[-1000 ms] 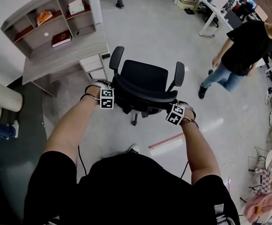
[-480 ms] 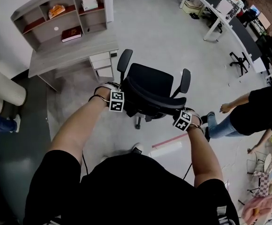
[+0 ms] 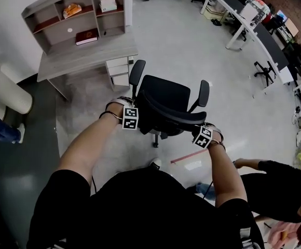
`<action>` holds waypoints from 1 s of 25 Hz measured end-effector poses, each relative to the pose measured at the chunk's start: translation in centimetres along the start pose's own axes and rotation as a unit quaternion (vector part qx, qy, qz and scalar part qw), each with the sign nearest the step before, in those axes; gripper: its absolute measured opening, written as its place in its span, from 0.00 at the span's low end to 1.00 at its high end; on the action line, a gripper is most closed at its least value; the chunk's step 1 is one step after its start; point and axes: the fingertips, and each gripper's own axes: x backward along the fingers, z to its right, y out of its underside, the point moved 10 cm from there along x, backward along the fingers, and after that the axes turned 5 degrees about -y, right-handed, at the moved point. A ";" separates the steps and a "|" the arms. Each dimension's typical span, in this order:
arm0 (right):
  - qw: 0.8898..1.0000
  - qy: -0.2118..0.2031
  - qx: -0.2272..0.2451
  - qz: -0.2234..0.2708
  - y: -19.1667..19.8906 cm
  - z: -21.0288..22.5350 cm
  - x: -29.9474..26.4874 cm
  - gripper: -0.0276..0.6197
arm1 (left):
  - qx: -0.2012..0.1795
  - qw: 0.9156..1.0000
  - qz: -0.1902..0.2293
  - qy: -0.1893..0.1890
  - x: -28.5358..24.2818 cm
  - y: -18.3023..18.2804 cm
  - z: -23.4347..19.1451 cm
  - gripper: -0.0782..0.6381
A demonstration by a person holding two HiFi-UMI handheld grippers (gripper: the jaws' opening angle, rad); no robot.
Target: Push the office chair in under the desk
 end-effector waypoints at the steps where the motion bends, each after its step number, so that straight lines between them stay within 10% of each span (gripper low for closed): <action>1: 1.000 0.000 0.002 0.001 -0.5 -0.5 0.1 0.35 | 0.001 1.000 0.000 0.000 0.4 0.5 0.5 0.30; 25: 0.997 -0.011 0.070 0.024 -14.0 -8.8 0.8 0.35 | 0.060 0.998 -0.029 -0.007 8.6 13.3 11.3 0.28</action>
